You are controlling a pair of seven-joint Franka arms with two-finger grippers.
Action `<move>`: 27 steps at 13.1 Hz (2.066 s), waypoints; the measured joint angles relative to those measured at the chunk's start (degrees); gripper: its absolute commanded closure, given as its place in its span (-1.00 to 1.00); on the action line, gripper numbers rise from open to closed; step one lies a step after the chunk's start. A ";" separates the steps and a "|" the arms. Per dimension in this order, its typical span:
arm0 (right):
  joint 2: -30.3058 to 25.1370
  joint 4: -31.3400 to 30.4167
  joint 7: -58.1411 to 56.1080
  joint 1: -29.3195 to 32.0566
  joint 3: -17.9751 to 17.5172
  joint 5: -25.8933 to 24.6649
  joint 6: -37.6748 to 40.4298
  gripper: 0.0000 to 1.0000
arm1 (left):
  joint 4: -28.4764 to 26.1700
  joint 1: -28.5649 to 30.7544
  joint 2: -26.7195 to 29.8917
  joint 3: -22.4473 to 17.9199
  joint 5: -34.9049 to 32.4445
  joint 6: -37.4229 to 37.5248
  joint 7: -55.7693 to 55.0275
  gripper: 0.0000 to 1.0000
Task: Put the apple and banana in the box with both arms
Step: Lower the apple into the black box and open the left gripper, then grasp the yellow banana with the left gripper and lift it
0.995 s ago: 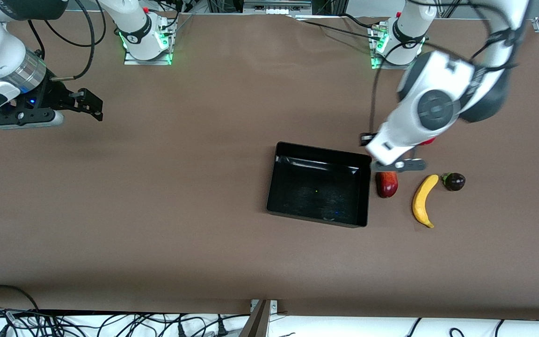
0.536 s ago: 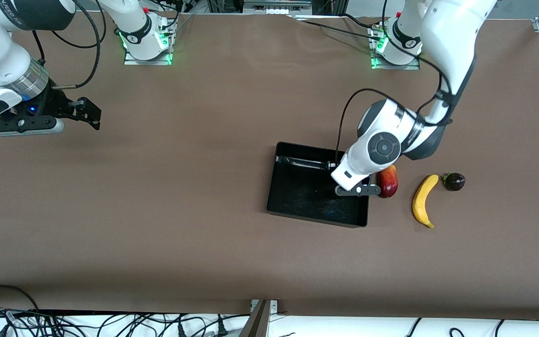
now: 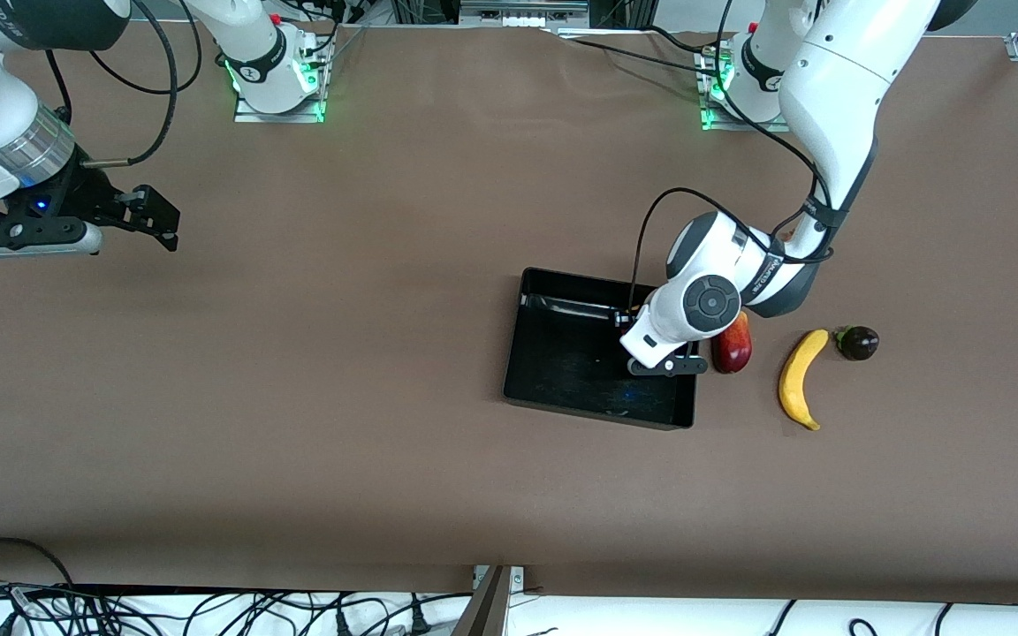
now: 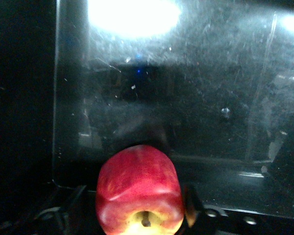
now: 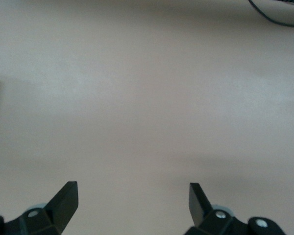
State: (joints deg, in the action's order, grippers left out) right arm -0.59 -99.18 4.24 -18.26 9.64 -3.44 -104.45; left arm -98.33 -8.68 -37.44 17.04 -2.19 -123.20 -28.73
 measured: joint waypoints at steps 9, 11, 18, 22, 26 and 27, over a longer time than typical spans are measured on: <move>0.94 1.03 0.00 0.00 -0.06 -0.01 0.32 -1.00 | 11.39 12.23 4.52 -1.35 -9.38 15.37 18.83 -1.00; 0.94 1.05 0.00 0.00 -0.17 -0.01 1.49 -1.00 | 11.18 15.44 2.58 -1.53 -9.94 14.35 26.89 -1.00; 0.92 1.11 0.01 -0.03 -1.03 -0.01 2.01 -1.00 | -1.86 22.41 -2.46 -1.97 -17.22 -10.43 39.26 0.66; 0.92 1.11 0.02 -0.02 -1.04 -0.02 2.02 -1.00 | -2.48 22.87 -2.52 -1.84 -17.26 -10.74 39.35 1.00; 0.92 1.12 0.01 -0.02 -1.04 -0.02 2.02 -1.00 | -0.11 22.91 -1.37 -0.84 -16.73 -6.44 39.27 1.00; 0.92 1.12 0.02 -0.02 -1.03 -0.02 2.02 -1.00 | 2.07 22.90 -0.77 -0.11 -15.42 -2.54 39.26 1.00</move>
State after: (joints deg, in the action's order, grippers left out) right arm 0.33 -98.06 4.25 -18.28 8.61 -3.46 -102.43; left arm -96.26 14.22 -38.22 16.92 -17.61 -125.74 10.53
